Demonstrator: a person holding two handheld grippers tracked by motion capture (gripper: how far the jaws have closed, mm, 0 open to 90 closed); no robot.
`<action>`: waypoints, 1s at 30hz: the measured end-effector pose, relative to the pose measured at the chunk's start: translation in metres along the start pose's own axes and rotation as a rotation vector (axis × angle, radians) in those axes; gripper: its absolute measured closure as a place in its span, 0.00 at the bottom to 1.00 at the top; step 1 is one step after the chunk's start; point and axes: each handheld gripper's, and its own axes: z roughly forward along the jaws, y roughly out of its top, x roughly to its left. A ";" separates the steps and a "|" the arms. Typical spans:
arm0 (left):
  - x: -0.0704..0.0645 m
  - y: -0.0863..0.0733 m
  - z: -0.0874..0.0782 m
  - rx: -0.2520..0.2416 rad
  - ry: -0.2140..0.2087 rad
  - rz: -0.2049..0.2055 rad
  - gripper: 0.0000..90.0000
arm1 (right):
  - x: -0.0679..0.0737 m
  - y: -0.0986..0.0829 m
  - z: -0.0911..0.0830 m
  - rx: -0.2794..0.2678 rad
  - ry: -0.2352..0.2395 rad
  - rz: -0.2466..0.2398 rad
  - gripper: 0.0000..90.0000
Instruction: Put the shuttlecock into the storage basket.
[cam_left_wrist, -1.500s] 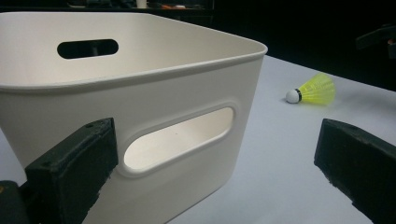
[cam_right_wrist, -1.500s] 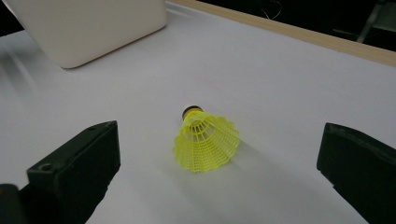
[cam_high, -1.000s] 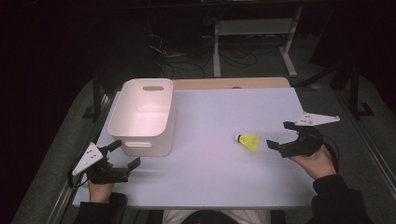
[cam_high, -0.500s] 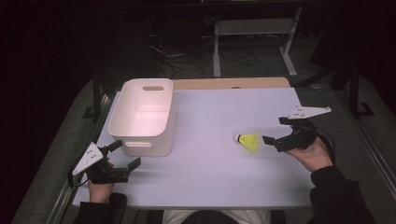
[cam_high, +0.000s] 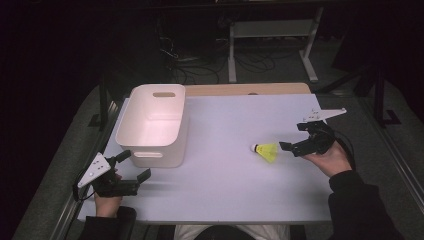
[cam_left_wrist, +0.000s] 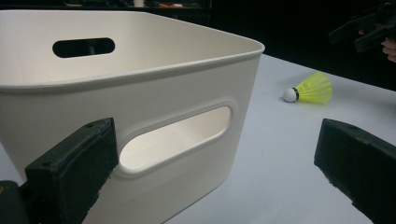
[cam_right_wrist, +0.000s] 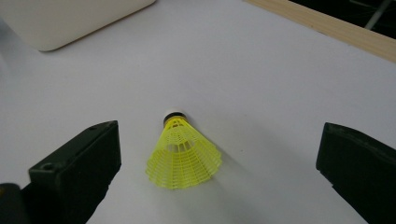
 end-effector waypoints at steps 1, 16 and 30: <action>0.000 0.000 0.000 -0.001 -0.001 -0.001 0.00 | -0.001 0.000 0.001 0.001 0.003 -0.003 0.03; 0.000 0.000 0.000 0.001 -0.002 0.004 0.00 | -0.008 0.007 0.010 0.024 0.032 -0.023 0.28; 0.000 0.000 0.000 0.002 -0.003 0.005 0.00 | -0.019 0.008 0.023 0.031 0.071 -0.029 0.72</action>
